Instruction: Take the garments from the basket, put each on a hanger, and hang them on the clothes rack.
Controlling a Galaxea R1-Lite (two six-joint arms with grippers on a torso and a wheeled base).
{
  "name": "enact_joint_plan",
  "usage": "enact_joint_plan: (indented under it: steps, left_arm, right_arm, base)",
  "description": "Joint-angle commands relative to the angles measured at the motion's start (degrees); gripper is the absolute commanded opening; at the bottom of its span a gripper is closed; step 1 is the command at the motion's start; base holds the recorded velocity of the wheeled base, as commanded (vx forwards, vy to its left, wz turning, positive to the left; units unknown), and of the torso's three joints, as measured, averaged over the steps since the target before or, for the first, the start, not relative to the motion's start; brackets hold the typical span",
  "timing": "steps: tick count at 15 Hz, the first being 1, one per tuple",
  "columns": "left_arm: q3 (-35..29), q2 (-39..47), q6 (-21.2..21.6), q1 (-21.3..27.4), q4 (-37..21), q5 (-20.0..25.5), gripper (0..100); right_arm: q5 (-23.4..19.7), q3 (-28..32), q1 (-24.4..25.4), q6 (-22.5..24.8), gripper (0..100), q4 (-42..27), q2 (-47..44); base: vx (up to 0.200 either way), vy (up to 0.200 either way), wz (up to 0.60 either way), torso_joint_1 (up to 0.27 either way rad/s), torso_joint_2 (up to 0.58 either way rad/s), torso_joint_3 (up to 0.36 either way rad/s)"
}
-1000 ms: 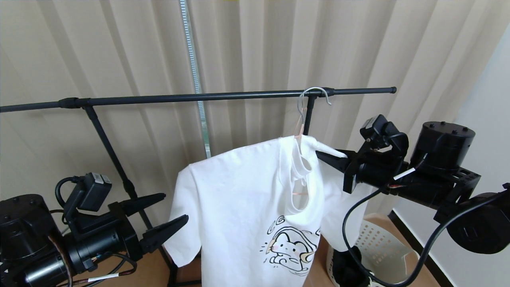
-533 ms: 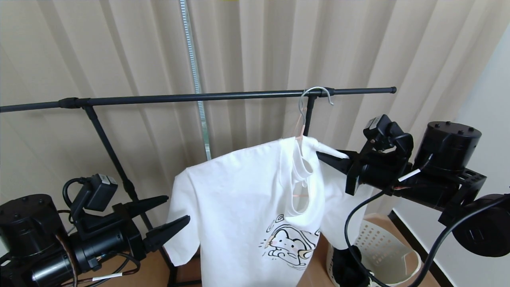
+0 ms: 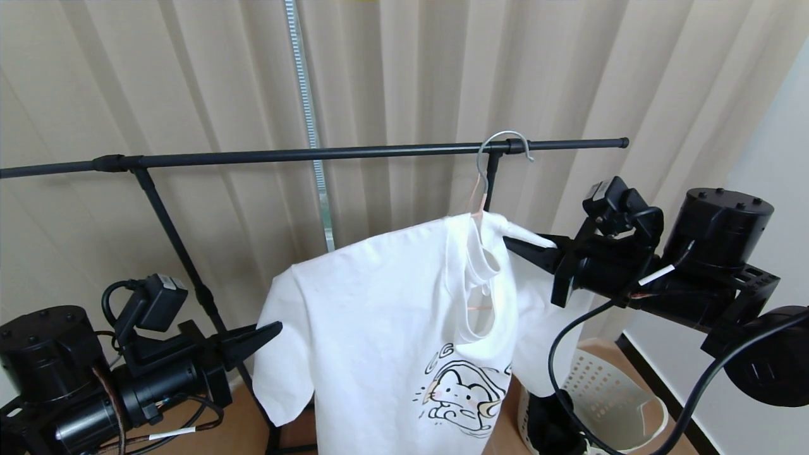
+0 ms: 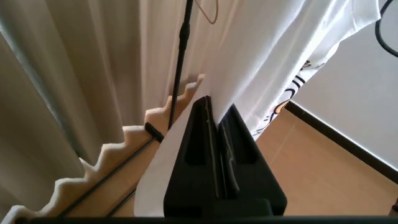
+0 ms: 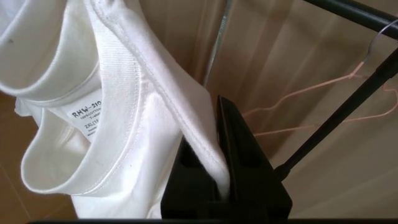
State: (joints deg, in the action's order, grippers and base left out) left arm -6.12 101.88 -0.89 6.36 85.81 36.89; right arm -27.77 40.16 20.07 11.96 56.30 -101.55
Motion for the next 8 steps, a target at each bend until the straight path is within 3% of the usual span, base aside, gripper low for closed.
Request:
enact_joint_plan:
  steps: [1, 8]
  left_arm:
    - [0.23, 0.16, 0.01, -0.83, 0.94, 0.03, 0]
    - [0.76, 0.34, 0.01, -2.32, 2.52, 0.29, 0]
  right_arm:
    - [0.0, 0.27, -0.2, -0.01, 0, 0.04, -0.32]
    - [-0.09, 1.94, -2.66, -0.53, 0, -0.05, -0.58]
  base:
    - [0.0, 0.0, 0.0, 0.0, 0.0, 0.0]
    - [0.0, 0.0, 0.0, 0.0, 0.0, 0.0]
